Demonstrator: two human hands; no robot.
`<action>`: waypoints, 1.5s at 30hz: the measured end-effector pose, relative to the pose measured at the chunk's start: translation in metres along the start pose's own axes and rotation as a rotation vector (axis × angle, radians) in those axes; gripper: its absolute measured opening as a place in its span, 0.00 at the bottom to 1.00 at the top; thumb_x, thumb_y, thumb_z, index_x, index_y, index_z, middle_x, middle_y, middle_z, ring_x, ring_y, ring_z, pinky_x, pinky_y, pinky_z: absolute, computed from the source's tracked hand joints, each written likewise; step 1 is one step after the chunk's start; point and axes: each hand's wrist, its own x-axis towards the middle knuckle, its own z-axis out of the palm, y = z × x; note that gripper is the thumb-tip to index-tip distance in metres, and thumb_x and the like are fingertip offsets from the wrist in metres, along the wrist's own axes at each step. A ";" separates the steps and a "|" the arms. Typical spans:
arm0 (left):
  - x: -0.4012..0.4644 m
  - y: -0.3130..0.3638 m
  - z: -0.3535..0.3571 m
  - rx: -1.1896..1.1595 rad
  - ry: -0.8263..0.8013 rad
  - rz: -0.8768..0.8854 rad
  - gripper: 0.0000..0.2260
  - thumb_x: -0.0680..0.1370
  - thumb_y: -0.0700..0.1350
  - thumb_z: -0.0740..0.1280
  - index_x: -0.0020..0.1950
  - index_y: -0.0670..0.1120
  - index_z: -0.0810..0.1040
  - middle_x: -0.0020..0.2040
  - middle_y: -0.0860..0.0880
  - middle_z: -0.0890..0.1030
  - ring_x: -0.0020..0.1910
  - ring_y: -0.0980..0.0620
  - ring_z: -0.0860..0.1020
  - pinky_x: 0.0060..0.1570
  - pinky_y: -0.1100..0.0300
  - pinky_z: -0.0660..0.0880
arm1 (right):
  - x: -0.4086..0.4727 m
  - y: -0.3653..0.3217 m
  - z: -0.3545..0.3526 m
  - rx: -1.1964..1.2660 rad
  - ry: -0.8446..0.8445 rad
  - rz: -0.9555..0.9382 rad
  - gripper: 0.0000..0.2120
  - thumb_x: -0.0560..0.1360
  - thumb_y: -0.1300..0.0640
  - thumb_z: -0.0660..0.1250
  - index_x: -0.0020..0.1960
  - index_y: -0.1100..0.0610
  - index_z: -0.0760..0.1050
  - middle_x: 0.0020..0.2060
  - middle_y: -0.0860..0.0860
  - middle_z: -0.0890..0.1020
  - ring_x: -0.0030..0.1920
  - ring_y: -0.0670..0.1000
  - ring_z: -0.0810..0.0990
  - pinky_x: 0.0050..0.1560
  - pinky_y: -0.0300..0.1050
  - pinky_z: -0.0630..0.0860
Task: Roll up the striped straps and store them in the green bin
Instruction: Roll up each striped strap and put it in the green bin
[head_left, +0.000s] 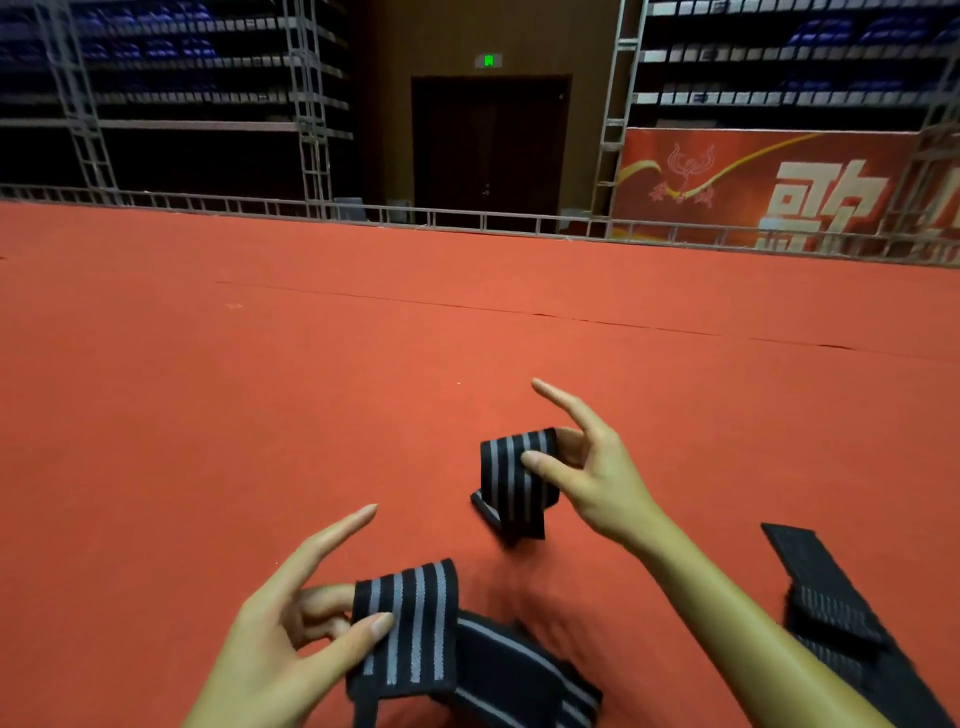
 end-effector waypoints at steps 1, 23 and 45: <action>0.000 0.005 0.003 -0.007 0.014 0.003 0.34 0.72 0.41 0.79 0.69 0.73 0.77 0.47 0.39 0.89 0.36 0.49 0.77 0.46 0.58 0.81 | 0.001 -0.011 -0.006 0.007 0.011 -0.001 0.33 0.82 0.63 0.73 0.78 0.37 0.69 0.35 0.55 0.78 0.40 0.49 0.77 0.45 0.48 0.78; 0.014 0.110 0.068 -0.152 0.115 0.246 0.26 0.79 0.36 0.75 0.73 0.57 0.79 0.51 0.46 0.90 0.50 0.51 0.88 0.51 0.61 0.84 | -0.059 -0.165 -0.110 0.329 0.173 0.125 0.35 0.82 0.67 0.70 0.83 0.45 0.64 0.58 0.65 0.86 0.53 0.57 0.87 0.55 0.65 0.86; 0.048 0.163 0.105 -0.268 0.055 0.197 0.21 0.80 0.34 0.74 0.71 0.48 0.81 0.50 0.44 0.90 0.45 0.49 0.89 0.46 0.58 0.85 | -0.101 -0.190 -0.132 0.494 0.233 0.175 0.32 0.81 0.69 0.71 0.81 0.53 0.67 0.53 0.61 0.89 0.51 0.57 0.89 0.50 0.52 0.86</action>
